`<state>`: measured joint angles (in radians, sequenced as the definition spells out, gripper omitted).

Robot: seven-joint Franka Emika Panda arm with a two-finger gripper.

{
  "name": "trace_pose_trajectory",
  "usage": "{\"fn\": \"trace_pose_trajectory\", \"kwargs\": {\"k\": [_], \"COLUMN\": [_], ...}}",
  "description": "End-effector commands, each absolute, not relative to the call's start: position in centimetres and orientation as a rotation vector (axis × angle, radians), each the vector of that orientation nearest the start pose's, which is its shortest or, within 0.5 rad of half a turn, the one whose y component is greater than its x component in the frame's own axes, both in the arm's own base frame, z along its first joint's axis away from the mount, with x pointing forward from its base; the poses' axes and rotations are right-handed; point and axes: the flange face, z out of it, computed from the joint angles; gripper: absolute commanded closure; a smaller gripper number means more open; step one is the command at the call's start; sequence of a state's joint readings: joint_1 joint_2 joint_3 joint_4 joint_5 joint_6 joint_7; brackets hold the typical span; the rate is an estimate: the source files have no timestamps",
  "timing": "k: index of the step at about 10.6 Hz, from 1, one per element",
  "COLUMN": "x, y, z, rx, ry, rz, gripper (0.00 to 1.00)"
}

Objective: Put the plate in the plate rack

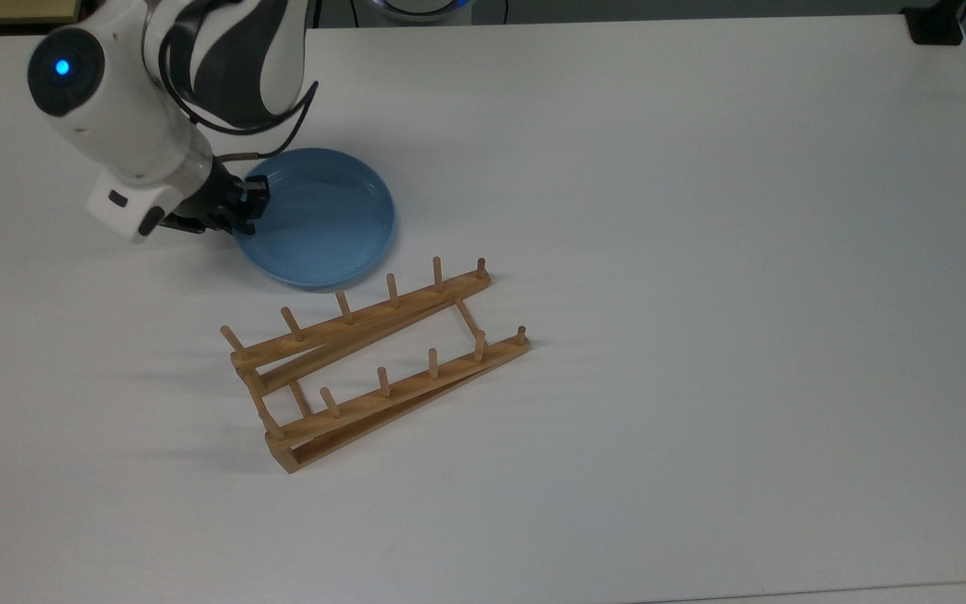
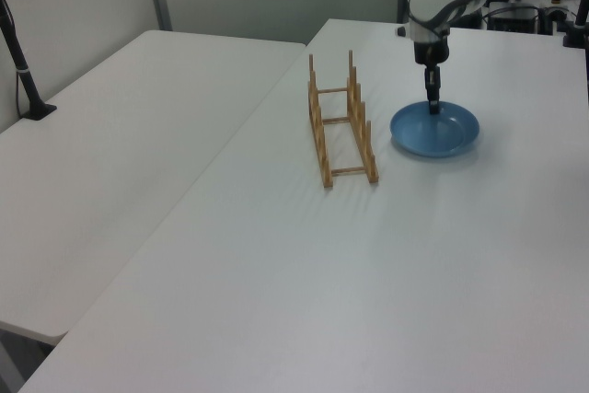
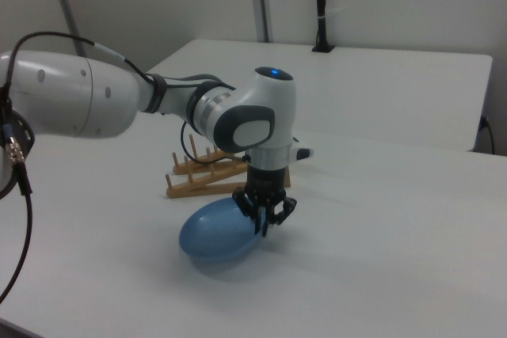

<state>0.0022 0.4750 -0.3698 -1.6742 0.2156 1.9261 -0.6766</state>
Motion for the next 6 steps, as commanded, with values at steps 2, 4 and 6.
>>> {"fn": "trace_pose_trajectory", "kwargs": {"k": [2,4,6], "x": [60.8,61.9,61.2], "y": [-21.6,-21.5,-22.1], "z": [43.5,50.3,51.8], "rx": [-3.019,-3.07,-3.058], "ry": [-0.294,-0.325,-0.322], "rz": [0.021,-0.151,-0.129], "gripper": [1.0,1.0,1.0]}}
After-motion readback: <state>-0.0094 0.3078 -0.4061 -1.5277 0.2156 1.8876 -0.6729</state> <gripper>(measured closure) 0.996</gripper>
